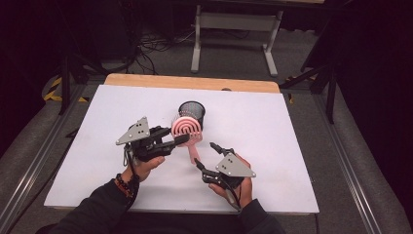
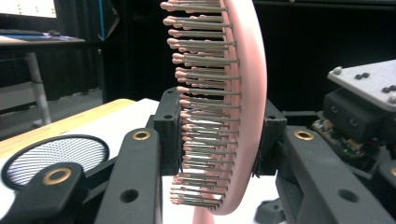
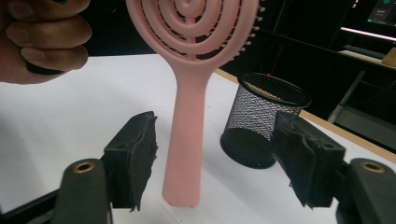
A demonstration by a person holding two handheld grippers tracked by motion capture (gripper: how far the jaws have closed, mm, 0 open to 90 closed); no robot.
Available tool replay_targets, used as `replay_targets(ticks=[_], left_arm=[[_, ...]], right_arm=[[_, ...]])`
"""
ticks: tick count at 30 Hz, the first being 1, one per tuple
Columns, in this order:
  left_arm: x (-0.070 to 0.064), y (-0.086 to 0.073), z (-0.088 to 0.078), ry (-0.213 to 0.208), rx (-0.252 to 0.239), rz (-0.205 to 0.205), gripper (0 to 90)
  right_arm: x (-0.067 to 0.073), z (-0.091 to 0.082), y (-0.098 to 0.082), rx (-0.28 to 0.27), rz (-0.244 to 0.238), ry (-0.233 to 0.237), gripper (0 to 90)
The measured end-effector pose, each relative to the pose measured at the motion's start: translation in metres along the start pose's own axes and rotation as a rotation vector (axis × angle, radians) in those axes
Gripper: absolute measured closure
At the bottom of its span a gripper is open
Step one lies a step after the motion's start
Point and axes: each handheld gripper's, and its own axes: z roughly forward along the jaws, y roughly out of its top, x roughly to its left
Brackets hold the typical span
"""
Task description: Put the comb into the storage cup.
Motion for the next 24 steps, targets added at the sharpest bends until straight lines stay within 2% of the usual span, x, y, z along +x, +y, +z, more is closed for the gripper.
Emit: replay_targets(ticks=[1, 6, 14, 24], left_arm=[[0.001, 0.001, -0.002, 0.004, -0.002, 0.000, 63.2], [0.003, 0.002, -0.006, 0.022, -0.008, 0.009, 63.3], [0.009, 0.004, -0.011, 0.042, -0.009, 0.018, 63.3], [0.014, 0.003, -0.017, 0.061, -0.004, 0.024, 63.2]], right_arm=[[-0.002, -0.002, 0.000, -0.010, -0.003, 0.010, 28.4], [-0.006, -0.007, -0.001, -0.015, -0.010, -0.008, 26.2], [-0.015, -0.017, 0.000, -0.032, -0.021, -0.063, 22.4], [-0.019, -0.028, -0.003, -0.021, -0.046, -0.110, 17.2]])
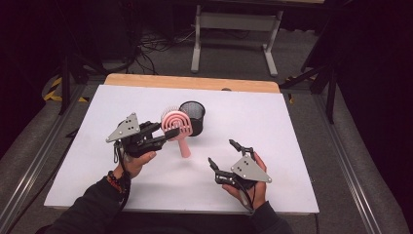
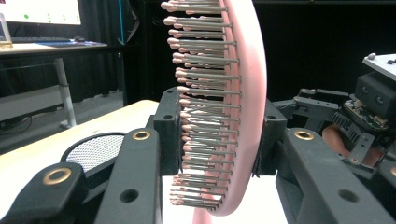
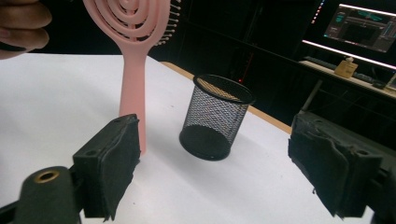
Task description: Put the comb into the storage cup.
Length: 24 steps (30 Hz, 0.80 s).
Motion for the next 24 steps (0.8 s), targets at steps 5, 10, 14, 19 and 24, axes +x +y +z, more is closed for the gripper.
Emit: replay_targets(ticks=[5, 10, 14, 19, 24], left_arm=[[0.003, -0.001, -0.003, 0.014, 0.002, 0.002, 63.3], [0.006, 0.000, -0.005, 0.031, 0.001, 0.006, 63.3], [0.010, 0.001, -0.010, 0.047, -0.004, 0.012, 63.2], [0.014, 0.003, -0.015, 0.061, -0.015, 0.010, 63.2], [0.019, 0.005, -0.020, 0.081, -0.023, 0.015, 63.2]], right_arm=[[-0.002, -0.006, -0.003, -0.015, -0.007, -0.023, 14.6], [-0.004, -0.009, -0.006, -0.003, -0.016, -0.037, 12.5], [-0.006, -0.011, -0.008, 0.002, -0.020, -0.052, 10.6], [-0.009, -0.016, -0.012, -0.008, -0.022, -0.064, 7.9], [-0.012, -0.020, -0.017, 0.006, -0.027, -0.081, 4.0]])
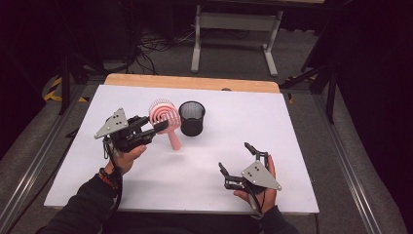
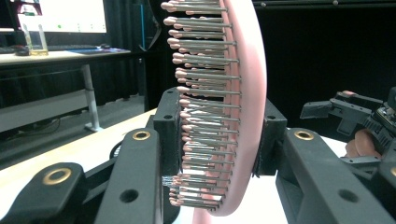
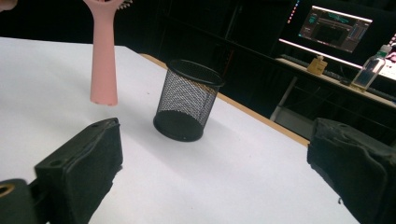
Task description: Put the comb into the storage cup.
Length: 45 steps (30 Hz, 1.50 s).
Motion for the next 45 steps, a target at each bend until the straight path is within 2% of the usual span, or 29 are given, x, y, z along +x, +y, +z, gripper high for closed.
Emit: replay_targets(ticks=[6, 21, 31, 35, 45], left_arm=[[0.004, 0.001, -0.002, 0.017, 0.003, 0.006, 63.2], [0.013, 0.002, 0.000, 0.039, 0.015, 0.027, 63.2], [0.021, 0.019, -0.001, 0.055, -0.012, 0.042, 63.3], [0.023, 0.029, 0.001, 0.059, -0.019, 0.059, 63.3], [0.026, 0.043, 0.013, 0.054, -0.022, 0.068, 63.3]], right_arm=[[-0.004, -0.003, -0.007, 0.031, -0.014, -0.019, 3.9], [-0.010, -0.004, -0.015, 0.061, 0.008, -0.033, 3.6], [-0.009, -0.002, -0.016, 0.064, 0.011, -0.031, 4.0], [-0.009, -0.002, -0.016, 0.066, 0.010, -0.031, 4.1], [-0.009, -0.002, -0.017, 0.068, 0.007, -0.028, 4.3]])
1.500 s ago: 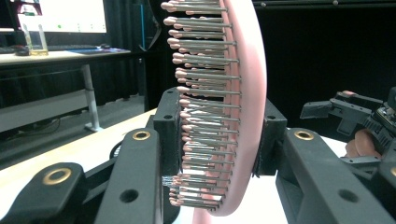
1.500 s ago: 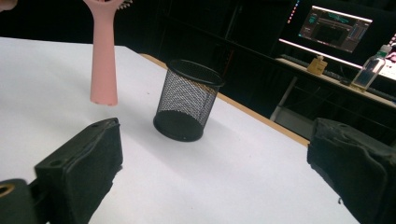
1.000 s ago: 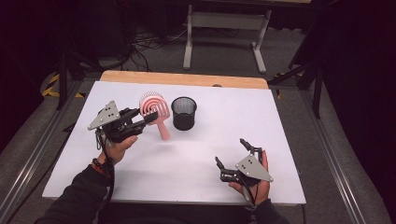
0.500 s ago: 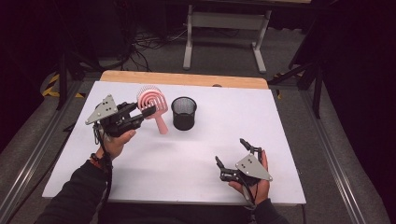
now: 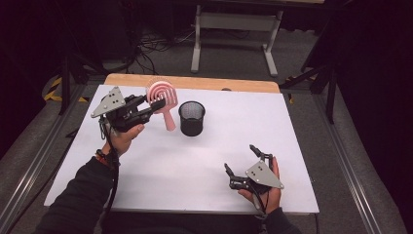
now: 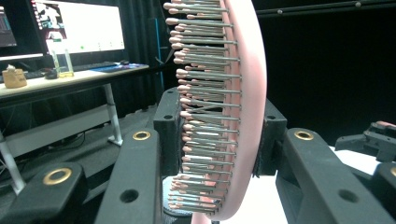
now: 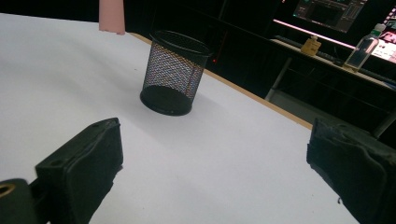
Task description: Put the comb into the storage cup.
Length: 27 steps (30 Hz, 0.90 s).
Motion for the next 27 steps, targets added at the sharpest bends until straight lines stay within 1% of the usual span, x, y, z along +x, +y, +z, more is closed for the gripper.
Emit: replay_targets(ticks=[3, 5, 7, 13, 16, 18, 20, 23, 27], left_arm=[[0.001, 0.004, 0.004, -0.002, -0.002, 0.007, 63.3], [0.002, 0.008, 0.007, -0.002, -0.003, 0.010, 63.4], [0.002, 0.010, 0.008, -0.002, -0.001, 0.014, 63.3], [0.003, 0.018, 0.016, -0.005, -0.007, 0.021, 63.3], [0.002, 0.025, 0.024, -0.006, -0.001, 0.039, 63.3], [0.001, 0.026, 0.026, -0.007, 0.001, 0.040, 63.3], [0.001, 0.027, 0.033, -0.008, 0.000, 0.040, 63.3], [0.002, 0.027, 0.040, -0.021, 0.002, 0.037, 63.3], [0.002, 0.026, 0.048, -0.019, 0.006, 0.034, 63.3]], right_arm=[[0.000, 0.000, 0.000, 0.002, -0.002, 0.003, 4.8], [0.000, -0.001, 0.000, -0.008, -0.001, -0.012, 5.6], [-0.001, -0.002, 0.000, -0.014, 0.003, -0.014, 5.6], [-0.001, -0.001, 0.000, -0.006, 0.006, 0.002, 5.0], [-0.001, -0.001, 0.000, -0.005, 0.005, 0.007, 5.0], [-0.001, -0.001, 0.000, -0.005, 0.003, 0.004, 5.0], [-0.002, -0.003, 0.000, -0.012, 0.005, -0.016, 5.5], [-0.003, -0.004, 0.000, -0.017, 0.010, -0.018, 5.5], [-0.003, -0.004, 0.000, -0.017, 0.013, -0.013, 5.5]])
